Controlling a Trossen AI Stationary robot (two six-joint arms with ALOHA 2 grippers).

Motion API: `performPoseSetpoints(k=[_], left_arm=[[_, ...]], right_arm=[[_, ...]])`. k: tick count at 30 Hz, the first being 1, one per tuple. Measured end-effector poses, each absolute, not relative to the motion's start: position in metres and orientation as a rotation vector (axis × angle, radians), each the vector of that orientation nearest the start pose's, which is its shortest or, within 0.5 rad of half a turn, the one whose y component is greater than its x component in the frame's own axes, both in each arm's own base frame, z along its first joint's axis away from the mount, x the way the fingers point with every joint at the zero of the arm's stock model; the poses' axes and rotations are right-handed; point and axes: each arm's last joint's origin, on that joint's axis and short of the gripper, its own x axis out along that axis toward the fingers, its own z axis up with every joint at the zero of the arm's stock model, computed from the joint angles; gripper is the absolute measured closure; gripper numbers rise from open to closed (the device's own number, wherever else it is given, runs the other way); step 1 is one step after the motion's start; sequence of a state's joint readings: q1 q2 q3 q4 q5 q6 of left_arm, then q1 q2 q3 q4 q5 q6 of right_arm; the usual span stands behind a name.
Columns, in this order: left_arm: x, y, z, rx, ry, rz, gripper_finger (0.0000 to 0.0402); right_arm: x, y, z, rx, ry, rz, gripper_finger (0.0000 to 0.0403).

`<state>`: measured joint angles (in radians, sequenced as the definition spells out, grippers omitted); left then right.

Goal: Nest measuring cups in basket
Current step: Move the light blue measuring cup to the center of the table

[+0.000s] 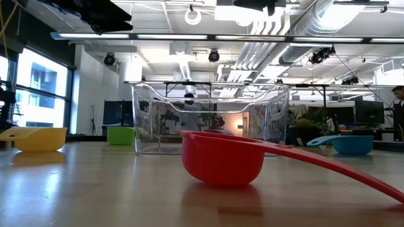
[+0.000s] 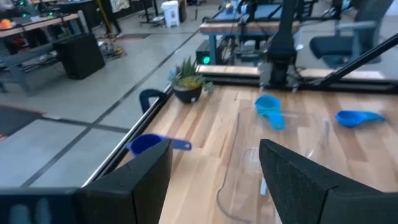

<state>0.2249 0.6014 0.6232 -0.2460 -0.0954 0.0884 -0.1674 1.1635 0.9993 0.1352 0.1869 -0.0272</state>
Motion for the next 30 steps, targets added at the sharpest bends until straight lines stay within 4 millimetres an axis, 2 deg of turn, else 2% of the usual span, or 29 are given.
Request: performPoseSetpoints(k=[7,12,30], left_arm=[[0.134,0.035,0.291,0.087,0.307,0.368,0.0169],[0.134,0.036,0.29,0.088,0.319,0.375,0.0169],[0.133,0.037,0.29,0.097,0.322,0.42,0.0169]], right_arm=[[0.276,-0.062,0.358,-0.025,0.079,-0.344,0.016],[0.28,-0.074,0.353,-0.021,0.108,-0.382,0.016],[0.26,-0.125,0.34,0.056,0.236,-0.585,0.016]])
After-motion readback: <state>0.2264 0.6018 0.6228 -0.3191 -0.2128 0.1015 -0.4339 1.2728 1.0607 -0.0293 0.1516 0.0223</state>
